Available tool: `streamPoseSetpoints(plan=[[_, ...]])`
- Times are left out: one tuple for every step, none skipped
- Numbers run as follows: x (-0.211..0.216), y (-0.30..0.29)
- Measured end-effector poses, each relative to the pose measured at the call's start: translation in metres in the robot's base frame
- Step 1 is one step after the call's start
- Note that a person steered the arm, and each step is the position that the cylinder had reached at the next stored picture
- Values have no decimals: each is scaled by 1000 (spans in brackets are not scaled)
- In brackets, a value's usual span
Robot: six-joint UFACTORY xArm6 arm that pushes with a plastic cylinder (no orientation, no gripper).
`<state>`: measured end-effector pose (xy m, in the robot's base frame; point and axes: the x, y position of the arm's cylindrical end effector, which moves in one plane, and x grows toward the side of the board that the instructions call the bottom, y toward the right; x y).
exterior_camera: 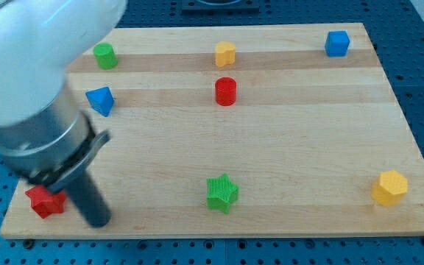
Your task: Slide the red star below the triangle
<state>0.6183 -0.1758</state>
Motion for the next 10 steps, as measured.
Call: streamPoseSetpoints(plan=[[1, -10], [-1, -66], [-1, -105], [-1, -122], [-16, -101], [-26, -31], [-52, 41], [-89, 108], [-96, 110], [-62, 55]])
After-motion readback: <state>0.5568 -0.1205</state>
